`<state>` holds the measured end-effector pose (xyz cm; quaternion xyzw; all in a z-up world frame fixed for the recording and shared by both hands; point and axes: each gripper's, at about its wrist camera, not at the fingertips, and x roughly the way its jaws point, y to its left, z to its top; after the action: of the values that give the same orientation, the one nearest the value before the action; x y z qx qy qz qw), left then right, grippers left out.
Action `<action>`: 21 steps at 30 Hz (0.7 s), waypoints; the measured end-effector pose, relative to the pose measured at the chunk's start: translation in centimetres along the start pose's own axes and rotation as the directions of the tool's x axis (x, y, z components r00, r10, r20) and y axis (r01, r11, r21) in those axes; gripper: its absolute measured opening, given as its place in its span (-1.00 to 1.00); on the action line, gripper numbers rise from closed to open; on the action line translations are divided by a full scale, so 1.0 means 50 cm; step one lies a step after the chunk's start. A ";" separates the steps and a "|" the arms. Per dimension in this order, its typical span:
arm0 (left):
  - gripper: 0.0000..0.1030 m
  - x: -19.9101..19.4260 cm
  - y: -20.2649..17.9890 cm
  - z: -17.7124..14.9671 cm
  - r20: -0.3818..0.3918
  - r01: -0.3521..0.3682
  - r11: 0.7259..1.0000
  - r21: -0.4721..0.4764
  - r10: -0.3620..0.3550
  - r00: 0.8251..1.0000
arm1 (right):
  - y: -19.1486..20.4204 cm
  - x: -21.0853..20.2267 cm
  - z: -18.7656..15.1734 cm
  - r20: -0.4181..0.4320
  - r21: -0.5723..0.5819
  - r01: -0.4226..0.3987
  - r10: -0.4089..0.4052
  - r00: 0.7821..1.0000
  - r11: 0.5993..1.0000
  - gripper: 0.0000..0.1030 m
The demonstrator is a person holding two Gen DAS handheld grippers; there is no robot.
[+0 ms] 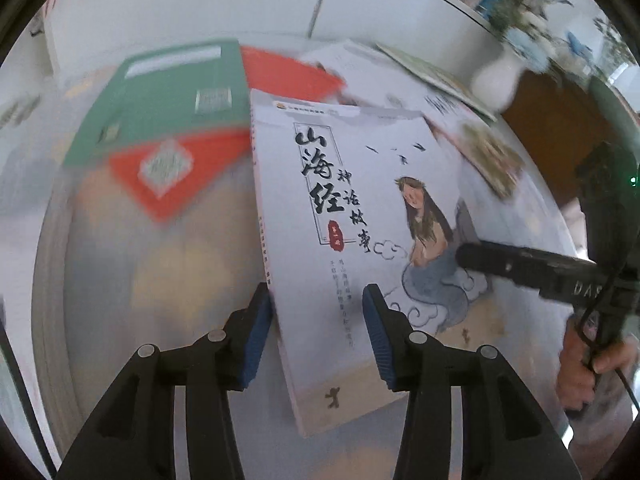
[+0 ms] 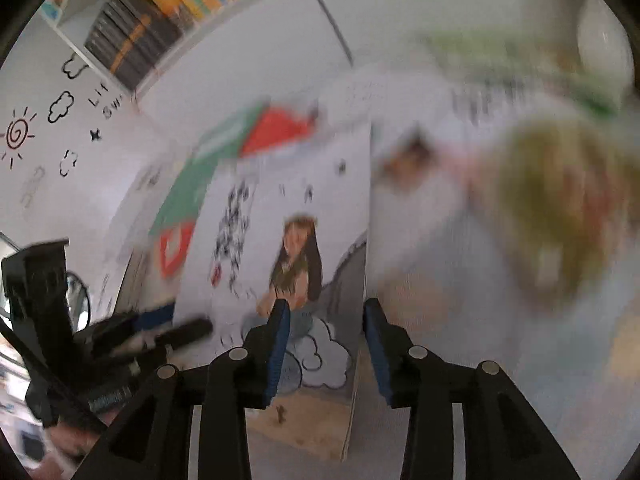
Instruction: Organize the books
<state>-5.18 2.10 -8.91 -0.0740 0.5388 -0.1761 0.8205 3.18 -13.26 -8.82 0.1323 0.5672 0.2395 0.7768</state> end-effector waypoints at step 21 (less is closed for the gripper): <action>-0.51 0.000 0.097 -0.010 -0.051 0.200 0.976 -0.089 -0.205 0.977 | 0.025 0.044 -0.024 -0.110 -0.163 -0.167 0.151 0.982 0.972 -0.50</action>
<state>-4.63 6.61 -10.63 -0.1574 0.5596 -0.2384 0.7780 2.29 -11.12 -10.43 0.0980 0.5689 0.3552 0.7352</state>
